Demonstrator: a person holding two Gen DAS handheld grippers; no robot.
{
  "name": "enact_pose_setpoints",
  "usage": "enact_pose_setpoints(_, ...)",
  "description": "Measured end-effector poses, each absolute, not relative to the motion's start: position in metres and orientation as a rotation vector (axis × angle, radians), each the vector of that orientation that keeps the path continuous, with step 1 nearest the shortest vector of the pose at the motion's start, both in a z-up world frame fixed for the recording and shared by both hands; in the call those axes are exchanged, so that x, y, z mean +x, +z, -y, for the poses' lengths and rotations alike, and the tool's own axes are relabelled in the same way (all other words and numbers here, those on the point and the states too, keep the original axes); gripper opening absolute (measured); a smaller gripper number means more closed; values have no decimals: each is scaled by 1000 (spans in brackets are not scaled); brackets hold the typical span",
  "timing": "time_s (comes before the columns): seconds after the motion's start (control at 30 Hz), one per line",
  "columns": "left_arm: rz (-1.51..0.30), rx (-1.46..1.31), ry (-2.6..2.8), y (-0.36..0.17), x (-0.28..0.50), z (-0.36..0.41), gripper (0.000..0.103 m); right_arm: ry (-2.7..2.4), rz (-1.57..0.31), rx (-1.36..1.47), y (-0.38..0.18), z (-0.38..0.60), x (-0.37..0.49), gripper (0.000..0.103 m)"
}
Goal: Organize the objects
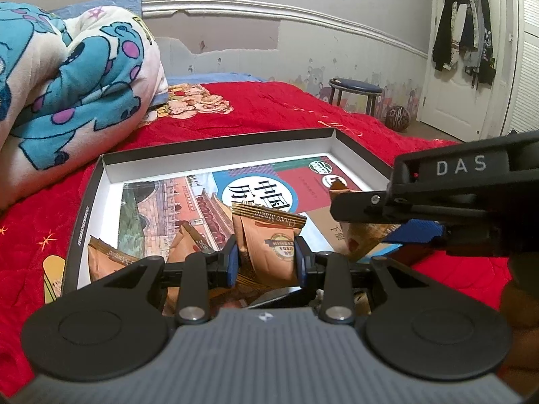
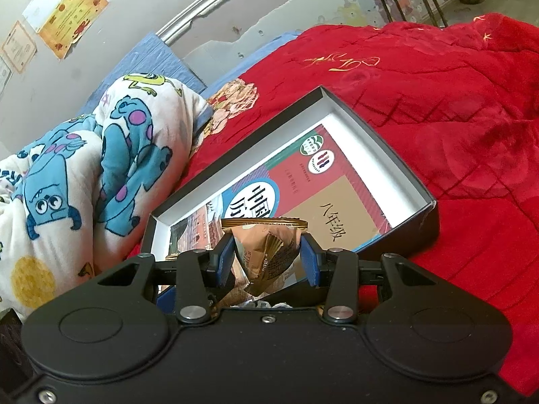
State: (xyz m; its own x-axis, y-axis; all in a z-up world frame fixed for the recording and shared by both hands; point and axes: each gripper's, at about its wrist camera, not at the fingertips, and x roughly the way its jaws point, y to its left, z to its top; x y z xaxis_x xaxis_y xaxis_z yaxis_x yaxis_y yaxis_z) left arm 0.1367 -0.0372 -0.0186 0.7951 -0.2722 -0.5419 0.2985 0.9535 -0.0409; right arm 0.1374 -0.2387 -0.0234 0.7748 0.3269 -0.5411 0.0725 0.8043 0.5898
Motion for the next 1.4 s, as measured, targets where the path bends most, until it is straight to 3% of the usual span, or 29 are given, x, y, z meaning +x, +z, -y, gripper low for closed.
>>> enact_pose_setpoints(1.4,-599,7,-295,-23,134,36,40,129,-712,540,-20,224,137,41)
